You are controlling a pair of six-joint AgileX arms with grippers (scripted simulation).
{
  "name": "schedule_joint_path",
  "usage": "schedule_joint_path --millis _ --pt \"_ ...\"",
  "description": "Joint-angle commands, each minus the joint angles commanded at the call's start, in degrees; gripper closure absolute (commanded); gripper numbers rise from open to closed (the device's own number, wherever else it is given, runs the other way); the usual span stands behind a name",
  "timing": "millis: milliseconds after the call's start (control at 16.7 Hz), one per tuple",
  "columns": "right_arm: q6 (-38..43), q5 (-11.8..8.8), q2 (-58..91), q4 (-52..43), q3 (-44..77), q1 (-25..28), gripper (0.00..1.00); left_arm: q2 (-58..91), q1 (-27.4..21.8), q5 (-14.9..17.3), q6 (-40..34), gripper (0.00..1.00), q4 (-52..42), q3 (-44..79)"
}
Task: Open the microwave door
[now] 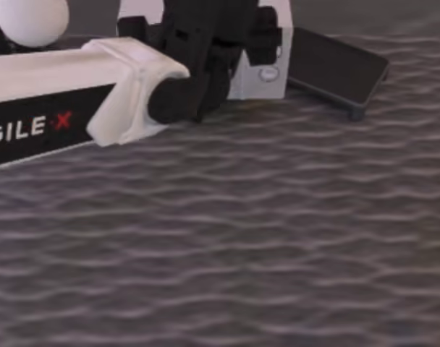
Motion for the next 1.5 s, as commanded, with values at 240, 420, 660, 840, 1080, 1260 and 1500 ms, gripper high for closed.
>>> schedule_joint_path --millis 240,420,660,840,1080,1260,1500 --pt "0.0 0.0 0.0 0.0 0.0 0.0 0.00 9.6 -4.0 -3.5 -1.6 0.00 -0.9 6.5" --pt "0.0 0.0 0.0 0.0 0.0 0.0 0.00 11.0 -4.6 -4.0 -1.9 0.00 -1.2 7.4" --pt "0.0 0.0 0.0 0.0 0.0 0.0 0.00 11.1 -4.3 -3.8 -1.7 0.00 -1.1 7.3" --pt "0.0 0.0 0.0 0.0 0.0 0.0 0.00 14.9 -2.9 -2.5 -0.6 0.00 -0.1 11.0" --pt "0.0 0.0 0.0 0.0 0.0 0.0 0.00 22.4 0.4 0.4 1.6 0.00 1.8 17.9" --pt "0.0 0.0 0.0 0.0 0.0 0.0 0.00 24.5 1.5 1.4 2.3 0.00 2.3 19.9" --pt "0.0 0.0 0.0 0.0 0.0 0.0 0.00 24.5 1.5 1.4 2.3 0.08 2.3 19.9"
